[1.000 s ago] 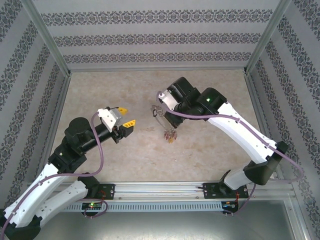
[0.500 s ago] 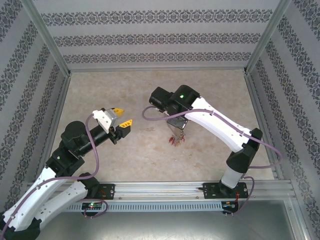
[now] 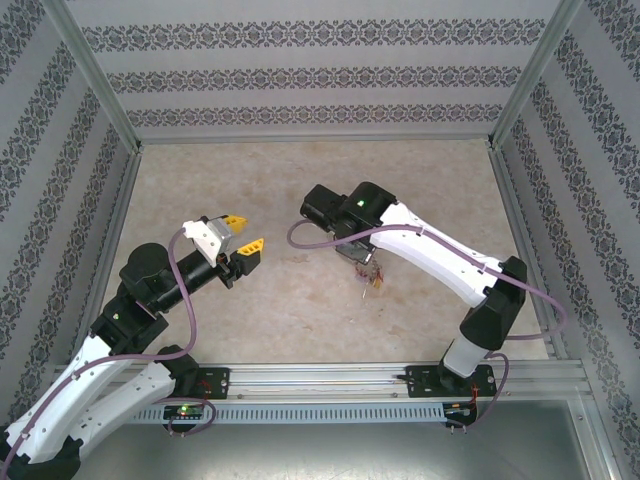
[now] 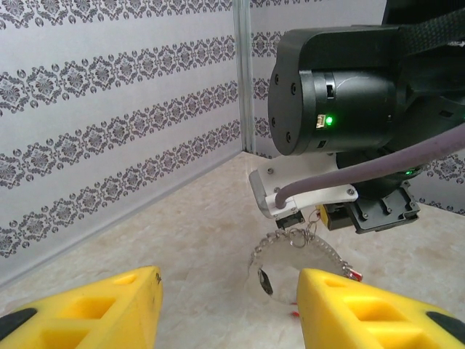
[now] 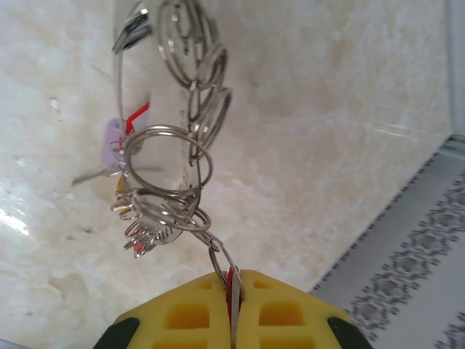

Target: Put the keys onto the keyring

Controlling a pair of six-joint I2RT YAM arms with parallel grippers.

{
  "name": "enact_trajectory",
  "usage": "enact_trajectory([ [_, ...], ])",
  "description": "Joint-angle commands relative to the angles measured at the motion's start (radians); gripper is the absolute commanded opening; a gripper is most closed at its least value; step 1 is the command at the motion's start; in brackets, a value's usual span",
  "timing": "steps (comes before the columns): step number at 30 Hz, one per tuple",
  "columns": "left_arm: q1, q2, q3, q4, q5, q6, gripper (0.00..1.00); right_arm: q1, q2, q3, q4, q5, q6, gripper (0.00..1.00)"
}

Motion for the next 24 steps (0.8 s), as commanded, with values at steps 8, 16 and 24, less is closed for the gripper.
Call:
enact_trajectory([
  [8,0.012,-0.002,0.004,0.038,-0.009,-0.009,0.52,-0.109,-0.115,-0.225,0.364,-0.304,0.052,0.00],
  [16,0.012,0.014,0.010,0.037,0.002,-0.008,0.53,-0.308,-0.119,-0.402,0.524,-0.524,0.084,0.00],
  [24,0.012,0.021,0.009,0.036,0.007,-0.007,0.53,-0.452,-0.023,-0.450,0.577,-0.615,0.068,0.00],
])
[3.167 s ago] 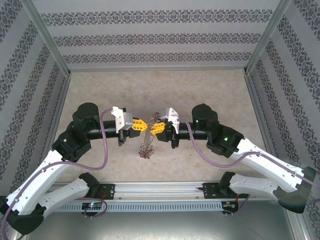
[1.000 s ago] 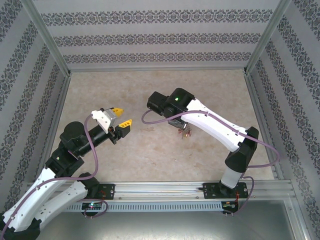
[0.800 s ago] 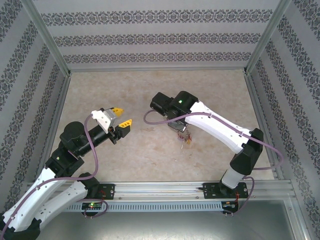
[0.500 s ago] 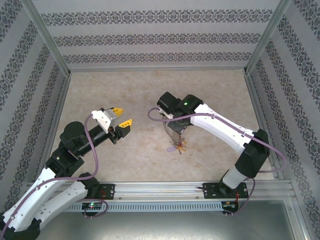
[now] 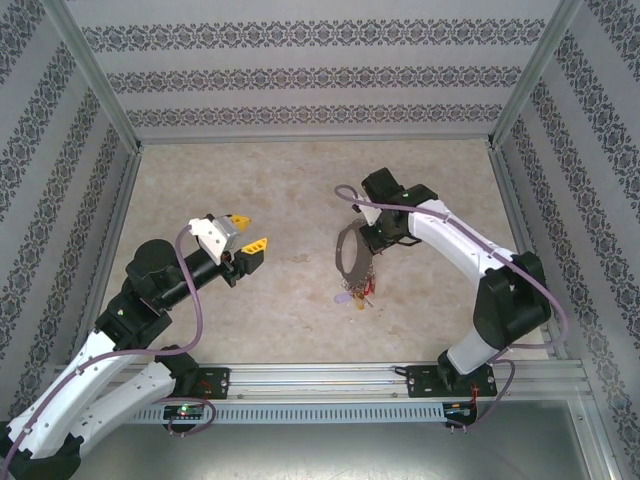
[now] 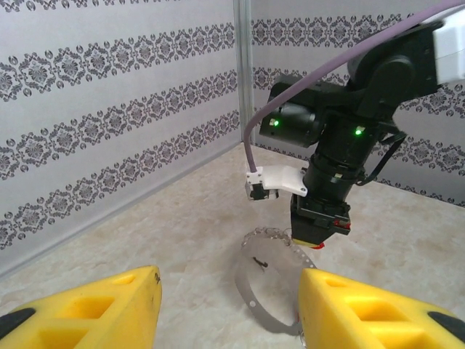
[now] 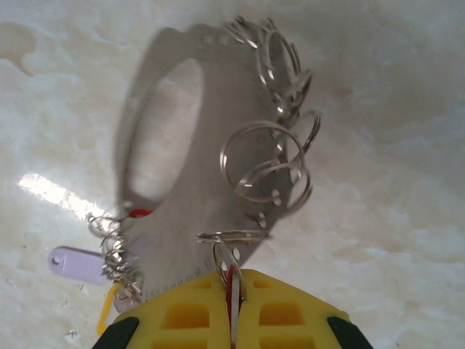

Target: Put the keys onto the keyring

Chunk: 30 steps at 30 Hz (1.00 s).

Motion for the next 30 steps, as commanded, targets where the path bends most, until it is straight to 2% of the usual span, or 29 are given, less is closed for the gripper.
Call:
enact_trajectory([
  [1,0.012,-0.007,0.010,0.036,0.005,-0.005,0.53,-0.042,0.039,-0.031,0.050,-0.100,0.013,0.00],
  [9,0.012,-0.006,0.009,0.036,0.007,-0.005,0.53,-0.163,0.078,-0.090,0.147,-0.256,0.040,0.01],
  [19,0.012,0.006,0.016,0.032,0.033,-0.021,0.54,-0.274,0.075,-0.130,0.173,-0.325,0.021,0.20],
  [23,0.012,0.030,0.031,0.026,0.094,-0.040,0.56,-0.276,0.059,-0.131,0.173,-0.302,0.024,0.26],
  [26,0.012,0.038,0.031,0.038,0.107,-0.073,0.60,-0.267,-0.014,-0.138,0.189,-0.254,0.044,0.30],
  [30,0.012,0.112,0.055,-0.026,0.073,-0.113,0.73,-0.199,-0.191,-0.160,0.242,-0.162,0.050,0.40],
])
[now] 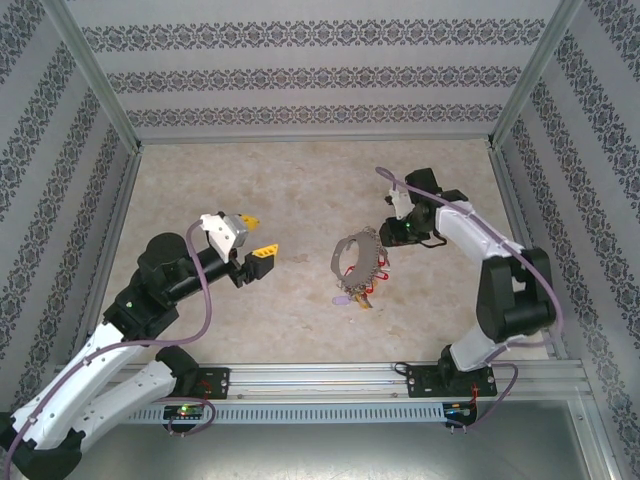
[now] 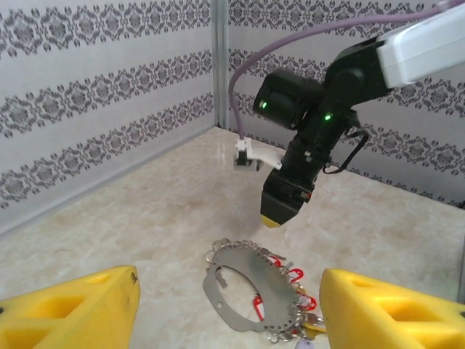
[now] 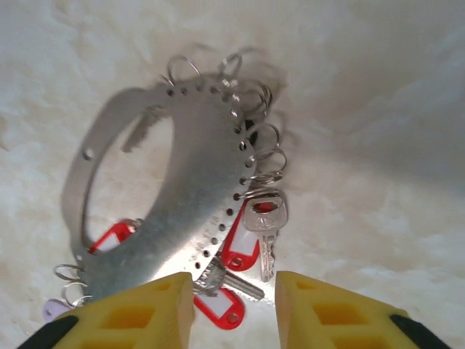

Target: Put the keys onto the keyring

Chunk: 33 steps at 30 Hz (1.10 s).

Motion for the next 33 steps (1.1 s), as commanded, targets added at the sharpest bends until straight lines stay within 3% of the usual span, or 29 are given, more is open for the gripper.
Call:
enact_trajectory([
  [1,0.012,0.061,0.054,-0.048,-0.004,-0.059,0.88,0.068,-0.190,-0.036,0.083,0.084,0.008,0.44],
  [2,0.012,0.086,0.061,-0.069,-0.014,-0.066,1.00,0.084,-0.245,-0.060,0.116,0.103,0.012,0.48],
  [4,0.012,0.119,0.060,-0.100,-0.049,-0.092,1.00,0.114,-0.378,-0.143,0.211,0.125,0.026,0.64],
  [6,0.012,0.125,0.042,-0.102,-0.104,-0.115,1.00,0.127,-0.499,-0.232,0.296,0.157,0.037,0.98],
  [12,0.028,0.082,-0.049,-0.101,-0.482,-0.198,1.00,0.132,-0.786,-0.503,0.523,0.291,0.052,0.98],
  [16,0.039,0.099,-0.137,-0.053,-0.669,-0.221,1.00,0.113,-0.841,-0.640,0.682,0.442,0.088,0.98],
  [19,0.050,0.132,-0.187,0.024,-0.836,-0.223,1.00,0.064,-0.786,-0.724,0.815,0.530,0.093,0.98],
  [22,0.065,0.162,-0.248,0.177,-0.925,-0.151,1.00,-0.011,-0.705,-0.812,1.000,0.482,0.105,0.98],
  [27,0.123,0.300,-0.289,0.365,-1.074,-0.029,1.00,-0.078,-0.519,-0.762,1.102,0.398,0.013,0.98],
  [30,0.164,0.404,-0.304,0.492,-1.084,0.010,1.00,-0.128,-0.387,-0.764,1.232,0.376,0.035,0.98],
  [33,0.218,0.491,-0.328,0.608,-1.000,0.016,1.00,-0.153,-0.269,-0.760,1.357,0.360,0.033,0.98],
])
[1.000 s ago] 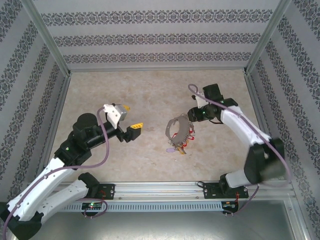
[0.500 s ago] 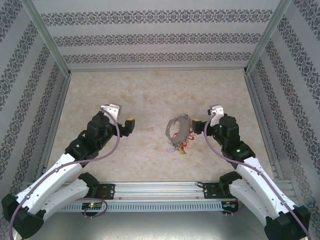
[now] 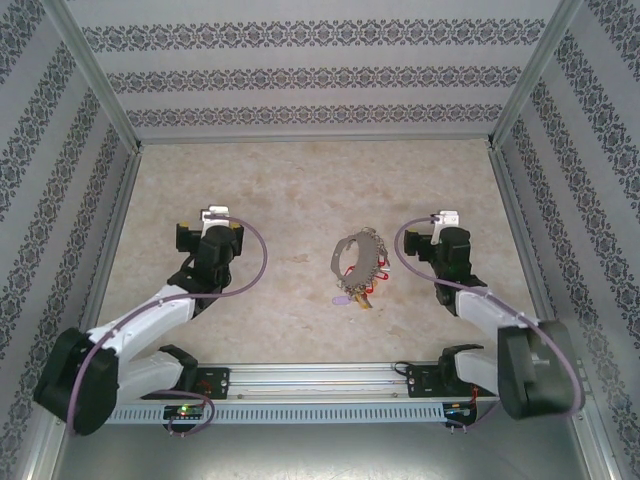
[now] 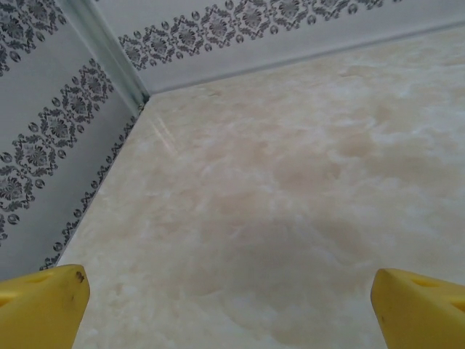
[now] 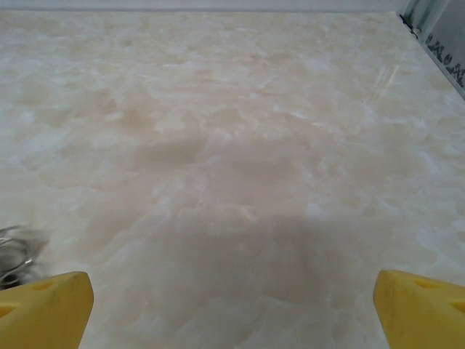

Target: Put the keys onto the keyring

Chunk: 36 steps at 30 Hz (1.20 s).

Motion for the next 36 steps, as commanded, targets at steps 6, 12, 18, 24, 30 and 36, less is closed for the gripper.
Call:
enact_trajectory([
  [6,0.157,0.254,-0.114,0.547,0.171,0.085,1.00,-0.027,0.227,0.030,0.376,-0.021,-0.056,0.98],
  [12,0.264,0.353,-0.161,0.746,0.288,0.072,1.00,-0.032,0.287,0.035,0.412,-0.006,-0.043,0.98],
  [18,0.321,0.389,-0.182,0.797,0.418,0.039,1.00,-0.055,0.289,0.038,0.407,0.001,-0.010,0.98],
  [24,0.358,0.426,-0.185,0.797,0.497,0.008,1.00,-0.055,0.289,0.034,0.413,0.001,-0.011,0.98],
  [30,0.354,0.455,-0.200,0.878,0.468,0.014,1.00,-0.048,0.287,0.037,0.409,0.002,-0.021,0.98],
  [36,0.350,0.454,-0.181,0.845,0.463,0.018,1.00,-0.046,0.288,0.036,0.411,0.001,-0.024,0.98],
])
